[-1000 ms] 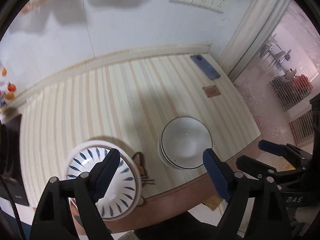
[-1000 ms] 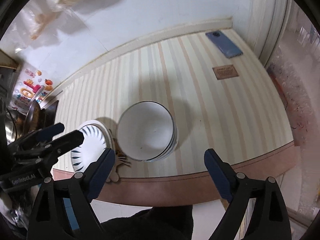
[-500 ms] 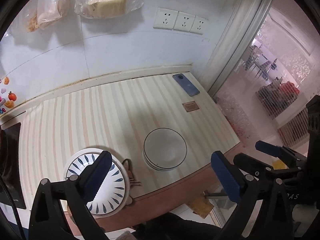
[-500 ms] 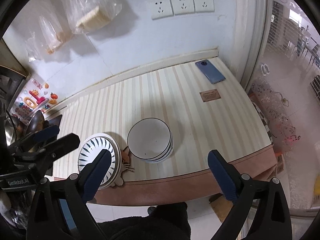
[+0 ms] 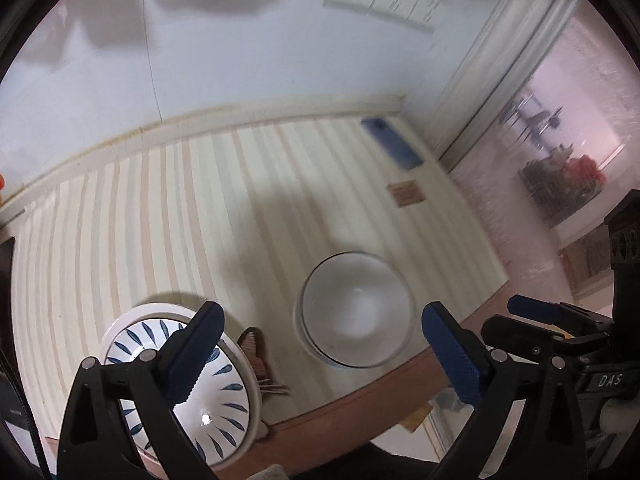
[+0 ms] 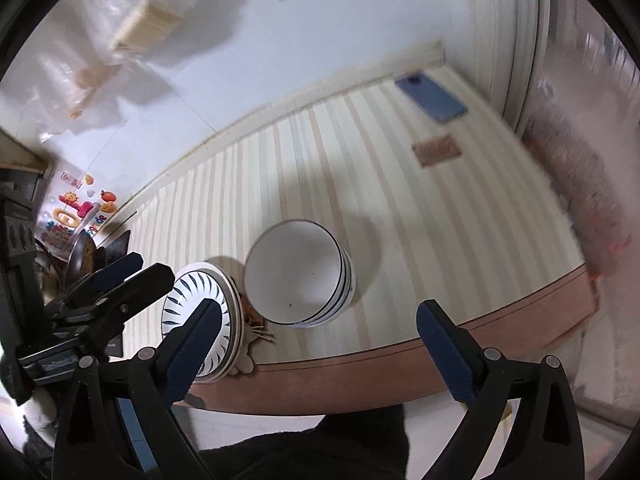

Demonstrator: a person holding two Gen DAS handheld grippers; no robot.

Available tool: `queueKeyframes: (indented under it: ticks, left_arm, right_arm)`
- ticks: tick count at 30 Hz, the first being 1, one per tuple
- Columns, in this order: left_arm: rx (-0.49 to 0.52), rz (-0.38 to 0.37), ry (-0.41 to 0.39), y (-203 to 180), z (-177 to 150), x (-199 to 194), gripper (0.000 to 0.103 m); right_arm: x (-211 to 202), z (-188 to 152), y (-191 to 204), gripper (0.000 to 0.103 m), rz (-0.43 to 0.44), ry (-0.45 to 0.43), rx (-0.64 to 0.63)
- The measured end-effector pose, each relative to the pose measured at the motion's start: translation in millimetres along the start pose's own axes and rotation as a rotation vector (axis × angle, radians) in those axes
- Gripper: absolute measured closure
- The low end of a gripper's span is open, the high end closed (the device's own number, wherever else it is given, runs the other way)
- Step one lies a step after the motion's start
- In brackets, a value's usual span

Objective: Organize plates and bowls
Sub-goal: 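Grip the bowl stack rim again with both tools and lift it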

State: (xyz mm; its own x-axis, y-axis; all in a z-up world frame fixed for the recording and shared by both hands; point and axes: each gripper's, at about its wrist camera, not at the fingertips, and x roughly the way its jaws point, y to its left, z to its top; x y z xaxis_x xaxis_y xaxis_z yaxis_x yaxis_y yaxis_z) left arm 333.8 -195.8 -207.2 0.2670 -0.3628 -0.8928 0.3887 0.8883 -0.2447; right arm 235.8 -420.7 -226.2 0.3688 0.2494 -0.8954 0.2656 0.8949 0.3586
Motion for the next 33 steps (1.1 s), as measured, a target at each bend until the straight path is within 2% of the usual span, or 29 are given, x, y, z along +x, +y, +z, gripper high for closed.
queueKeyframes:
  ticks: [6,12,14,15,17,20,21,22,24,25,26,27,29,33]
  left_arm:
    - [-0.018,0.02,0.146,18.3,11.2,62.9,0.002]
    - [-0.086,-0.006,0.274,37.9,14.2,112.0,0.003]
    - [-0.091,-0.035,0.32,39.9,12.9,127.8,0.004]
    - [-0.094,-0.043,0.334,40.4,12.5,132.9,0.01]
    - [-0.102,-0.077,0.367,40.9,11.3,142.6,0.014]
    - [-0.123,-0.125,0.409,40.7,8.4,154.7,0.014]
    - [-0.13,-0.142,0.418,40.2,6.7,158.2,0.015]
    - [-0.137,-0.161,0.424,40.4,5.9,160.6,0.017]
    - [-0.147,-0.187,0.444,38.7,2.9,167.2,0.034]
    - [-0.157,-0.225,0.456,37.5,0.5,170.2,0.036]
    - [-0.169,-0.255,0.458,37.4,0.7,170.7,0.044]
    - [-0.181,-0.273,0.459,36.3,0.3,170.5,0.045]
    - [-0.188,-0.255,0.446,33.8,1.1,167.8,0.045]
    - [-0.225,-0.247,0.43,36.8,1.5,165.4,0.045]
  right_arm:
    - [70.3,17.8,-24.4,0.003,0.099,0.105,0.061]
    - [136.4,21.3,-41.3,0.003,0.194,0.232,0.111]
    - [157.3,19.7,-46.5,0.003,0.241,0.276,0.143]
    - [165.1,19.2,-47.3,0.003,0.257,0.295,0.154]
    - [185.4,15.7,-51.3,0.003,0.278,0.335,0.18]
    - [203.8,13.3,-54.1,0.005,0.332,0.365,0.212]
    - [208.0,13.0,-53.9,0.008,0.349,0.375,0.215]
    - [213.9,12.9,-54.1,0.017,0.365,0.384,0.223]
    - [223.8,13.4,-54.3,0.025,0.357,0.404,0.224]
    - [226.6,13.6,-55.2,0.029,0.358,0.398,0.228]
    - [229.1,13.9,-55.6,0.03,0.362,0.399,0.227]
    - [230.9,14.1,-56.8,0.034,0.363,0.398,0.227]
    - [232.7,12.9,-57.8,0.038,0.37,0.399,0.227]
    - [232.8,13.1,-56.5,0.039,0.378,0.388,0.224]
